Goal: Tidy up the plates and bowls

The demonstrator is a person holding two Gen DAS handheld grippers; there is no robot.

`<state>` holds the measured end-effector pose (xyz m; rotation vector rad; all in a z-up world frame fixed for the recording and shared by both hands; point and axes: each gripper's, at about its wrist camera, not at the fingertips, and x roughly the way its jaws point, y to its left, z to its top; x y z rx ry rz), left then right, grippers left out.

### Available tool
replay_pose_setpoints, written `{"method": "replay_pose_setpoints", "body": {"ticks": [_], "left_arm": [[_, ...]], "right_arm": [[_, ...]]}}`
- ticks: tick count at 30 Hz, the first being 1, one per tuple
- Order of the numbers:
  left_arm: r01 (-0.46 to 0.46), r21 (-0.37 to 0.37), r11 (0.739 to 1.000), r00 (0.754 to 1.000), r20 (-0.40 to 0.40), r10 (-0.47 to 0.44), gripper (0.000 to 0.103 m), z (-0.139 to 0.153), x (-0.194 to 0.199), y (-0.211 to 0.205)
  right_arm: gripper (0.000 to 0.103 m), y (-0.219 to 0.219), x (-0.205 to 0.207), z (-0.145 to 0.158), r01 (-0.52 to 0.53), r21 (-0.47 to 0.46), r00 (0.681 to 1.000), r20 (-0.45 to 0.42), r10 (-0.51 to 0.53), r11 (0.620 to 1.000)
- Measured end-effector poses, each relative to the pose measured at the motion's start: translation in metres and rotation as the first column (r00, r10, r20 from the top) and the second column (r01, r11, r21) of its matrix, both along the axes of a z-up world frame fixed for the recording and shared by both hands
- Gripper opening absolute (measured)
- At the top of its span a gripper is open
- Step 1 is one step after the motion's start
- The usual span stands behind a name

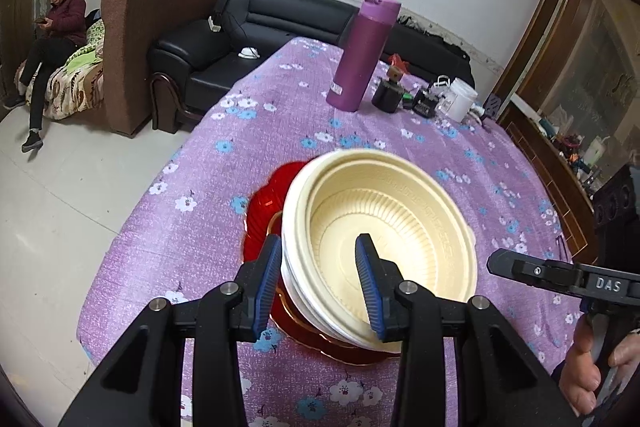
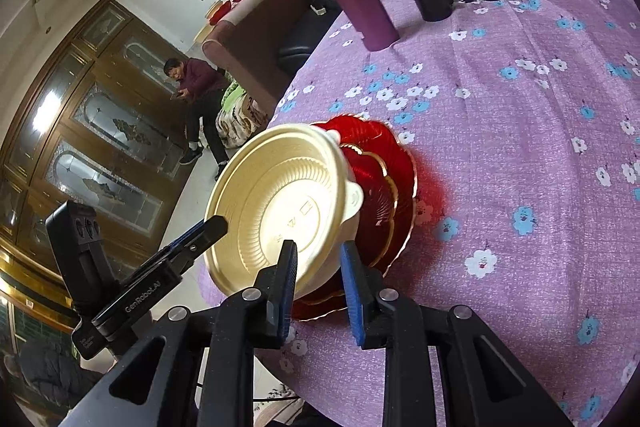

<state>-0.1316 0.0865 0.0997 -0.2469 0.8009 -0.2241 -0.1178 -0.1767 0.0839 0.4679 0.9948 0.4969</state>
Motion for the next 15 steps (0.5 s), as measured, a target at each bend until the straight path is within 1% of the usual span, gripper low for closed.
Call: {"method": "replay_pose_setpoints", "body": {"ticks": [2,4,7,11,15], "left_arm": [[-0.017,-0.008,1.000,1.000,0.009,0.017,0.038,0.003,-0.001,0.008],[-0.046,-0.010,0.999,0.999,0.009,0.046,0.043,0.003,0.000,0.018],[-0.090,-0.023,0.996,0.996,-0.010,0.090,0.043,-0.001,0.003,0.033],[-0.129,-0.056,0.990,0.990,-0.067,0.125,0.043,-0.017,0.011,0.054],[-0.111,-0.075,0.991,0.986,-0.132,0.101,0.044,-0.038,0.019,0.056]], "right_arm": [[0.025,-0.006,0.000,0.001,0.017,0.002,1.000,0.005,-0.017,1.000],[0.025,-0.012,0.002,0.000,0.036,0.001,0.999,0.004,-0.036,0.999],[0.025,-0.020,0.005,-0.007,0.065,0.000,0.998,-0.010,-0.065,0.998],[0.025,-0.030,0.012,-0.020,0.102,-0.012,0.994,-0.036,-0.102,0.995],[0.025,-0.035,0.017,-0.033,0.119,-0.022,0.991,-0.066,-0.120,0.993]]}}
